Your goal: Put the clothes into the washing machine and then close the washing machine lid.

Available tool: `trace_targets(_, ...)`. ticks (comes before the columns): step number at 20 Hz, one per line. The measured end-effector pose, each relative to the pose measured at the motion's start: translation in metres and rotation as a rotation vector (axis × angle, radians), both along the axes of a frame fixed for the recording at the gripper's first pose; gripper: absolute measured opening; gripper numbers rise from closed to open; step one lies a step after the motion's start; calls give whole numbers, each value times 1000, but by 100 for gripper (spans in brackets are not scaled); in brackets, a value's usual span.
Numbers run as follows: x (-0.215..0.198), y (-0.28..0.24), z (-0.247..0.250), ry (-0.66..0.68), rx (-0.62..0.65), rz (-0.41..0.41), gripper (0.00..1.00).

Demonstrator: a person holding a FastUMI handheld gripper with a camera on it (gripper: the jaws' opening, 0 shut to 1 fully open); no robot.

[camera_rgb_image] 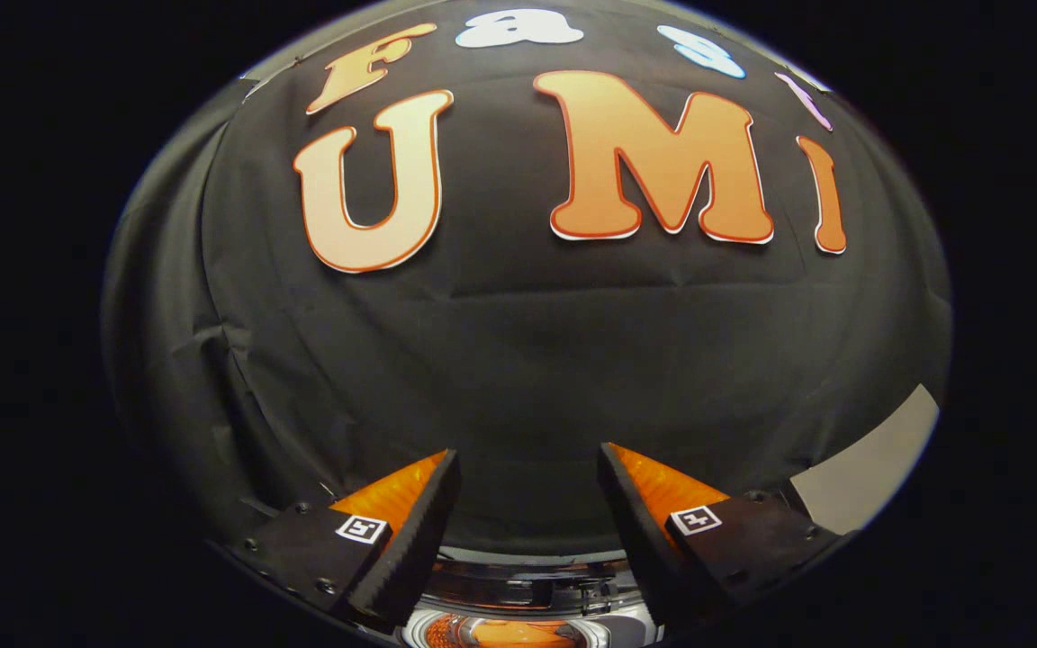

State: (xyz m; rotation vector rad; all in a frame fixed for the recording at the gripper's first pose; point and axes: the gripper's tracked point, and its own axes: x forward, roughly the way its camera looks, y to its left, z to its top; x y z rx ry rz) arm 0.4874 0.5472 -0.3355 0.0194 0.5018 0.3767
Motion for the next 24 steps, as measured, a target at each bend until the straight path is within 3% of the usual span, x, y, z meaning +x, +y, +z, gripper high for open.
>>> trace_targets(9, -11, -2, -47, 116, -53, 7, 98)
trace_targets(17, -26, -11, -37, 62, -40, 20, 99)
trace_targets(24, -69, -27, -34, 54, -42, 23, 99)
